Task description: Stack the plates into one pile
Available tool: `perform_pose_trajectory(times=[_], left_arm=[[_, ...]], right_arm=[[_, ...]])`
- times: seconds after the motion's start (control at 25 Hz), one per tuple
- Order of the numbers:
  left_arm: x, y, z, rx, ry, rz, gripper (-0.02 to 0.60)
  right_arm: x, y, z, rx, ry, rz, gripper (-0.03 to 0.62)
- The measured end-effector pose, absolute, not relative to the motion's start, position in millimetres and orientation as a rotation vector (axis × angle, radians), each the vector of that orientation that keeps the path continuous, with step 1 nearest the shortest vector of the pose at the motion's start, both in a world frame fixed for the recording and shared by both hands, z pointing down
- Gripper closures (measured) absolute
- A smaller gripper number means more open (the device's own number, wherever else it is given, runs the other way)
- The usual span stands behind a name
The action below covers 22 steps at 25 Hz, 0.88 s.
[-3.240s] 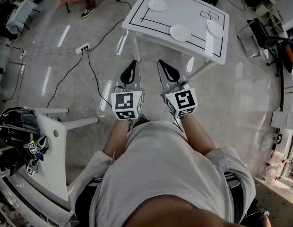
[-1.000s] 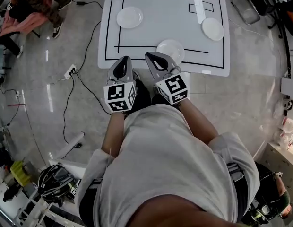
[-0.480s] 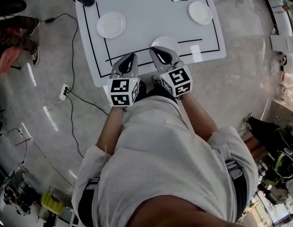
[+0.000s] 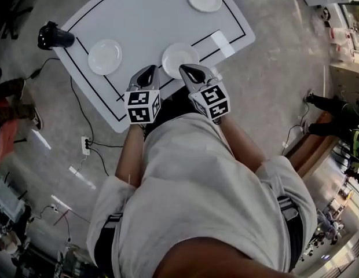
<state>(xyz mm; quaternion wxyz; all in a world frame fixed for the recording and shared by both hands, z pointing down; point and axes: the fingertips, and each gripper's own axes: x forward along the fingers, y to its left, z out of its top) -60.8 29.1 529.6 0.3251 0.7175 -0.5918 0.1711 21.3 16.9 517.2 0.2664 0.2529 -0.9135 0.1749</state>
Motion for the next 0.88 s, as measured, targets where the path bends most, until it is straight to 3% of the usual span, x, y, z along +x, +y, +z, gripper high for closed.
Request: perform_pose_trajectory(times=[0.6, 0.84, 0.88], left_arm=[[-29.9, 10.7, 624.4, 1.714, -1.343, 0.794, 0.578], [-35.9, 7.9, 642.0, 1.612, -1.353, 0.782, 0.577], [-34.6, 6.3, 643.1, 1.612, -1.34, 0.772, 0.55]], right_arm=[[97.6, -17.2, 599.7, 0.845, -2.237, 0.671, 0.586], [109.5, -21.9, 620.8, 0.863, -2.161, 0.713, 0.48], [109.2, -22.8, 624.7, 0.852, -2.152, 0.725, 0.459]])
